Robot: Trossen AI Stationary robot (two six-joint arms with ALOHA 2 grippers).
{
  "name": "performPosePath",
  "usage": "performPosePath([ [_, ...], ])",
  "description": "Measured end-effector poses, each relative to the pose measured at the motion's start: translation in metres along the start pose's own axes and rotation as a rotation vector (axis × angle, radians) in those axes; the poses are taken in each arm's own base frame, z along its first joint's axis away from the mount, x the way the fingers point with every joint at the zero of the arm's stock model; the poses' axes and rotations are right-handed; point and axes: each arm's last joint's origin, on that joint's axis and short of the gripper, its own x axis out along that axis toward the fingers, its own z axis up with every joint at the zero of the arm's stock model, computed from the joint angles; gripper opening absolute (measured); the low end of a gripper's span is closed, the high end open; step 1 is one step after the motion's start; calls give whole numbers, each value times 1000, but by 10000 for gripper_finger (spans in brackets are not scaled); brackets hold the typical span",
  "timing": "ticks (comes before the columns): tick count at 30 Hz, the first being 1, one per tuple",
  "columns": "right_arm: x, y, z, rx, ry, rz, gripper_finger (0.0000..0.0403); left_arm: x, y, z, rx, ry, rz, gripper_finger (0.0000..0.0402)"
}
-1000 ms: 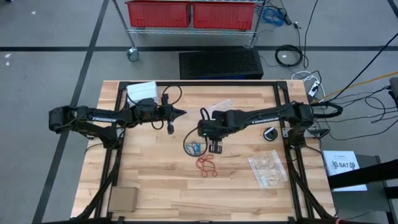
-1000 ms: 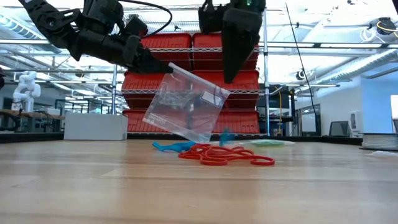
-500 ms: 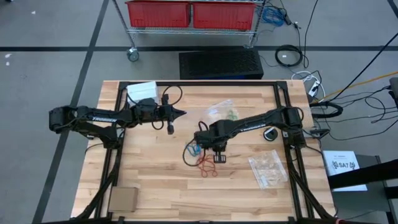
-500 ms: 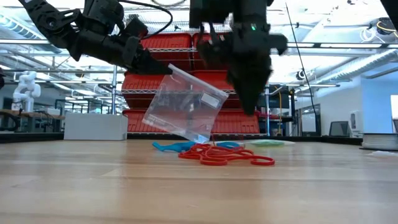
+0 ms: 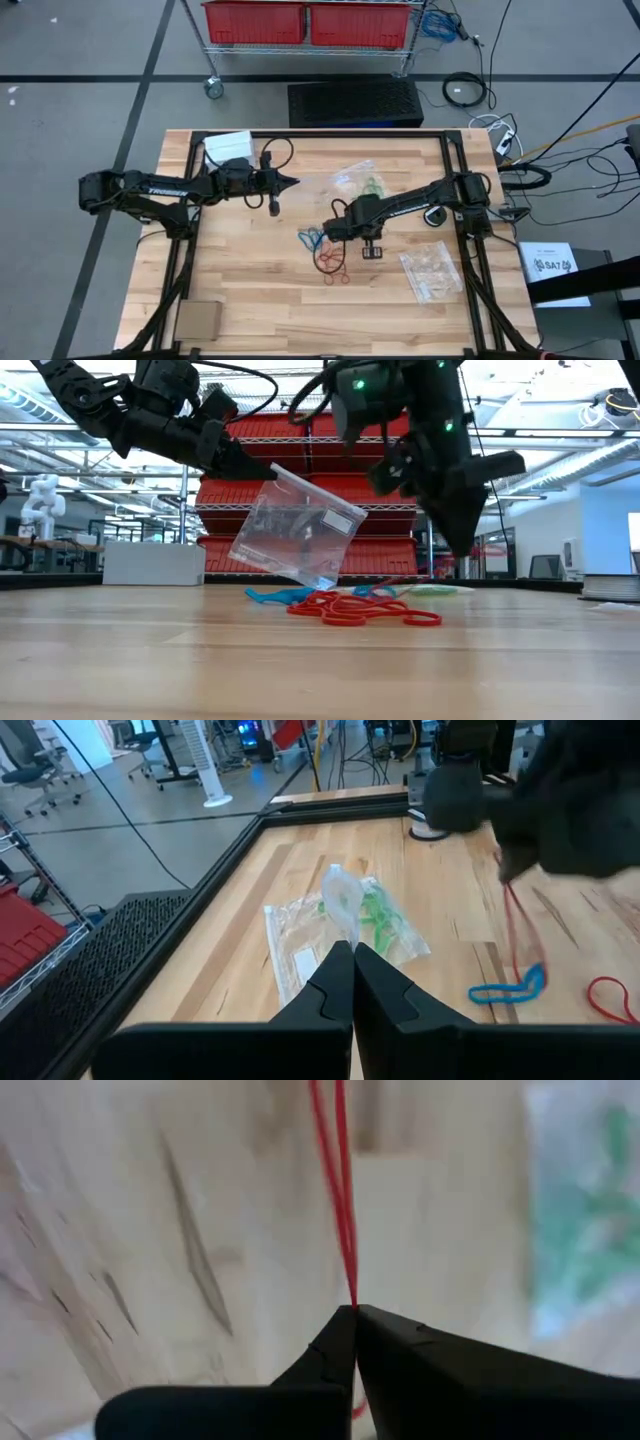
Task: Sort rubber bands
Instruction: Put the red rubber band into the top left transparent zip lock bag
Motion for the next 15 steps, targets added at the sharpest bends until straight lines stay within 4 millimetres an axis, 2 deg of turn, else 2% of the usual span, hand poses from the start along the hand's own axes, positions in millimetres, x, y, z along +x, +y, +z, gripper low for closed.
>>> performPosePath([
  [3,-12,-4,-9,28,-13,-25,0,0,0,0,0,0,1,0],
  [15,-75,-19,-53,180,-251,26,0,0,0,0,1,0,4,0],
])
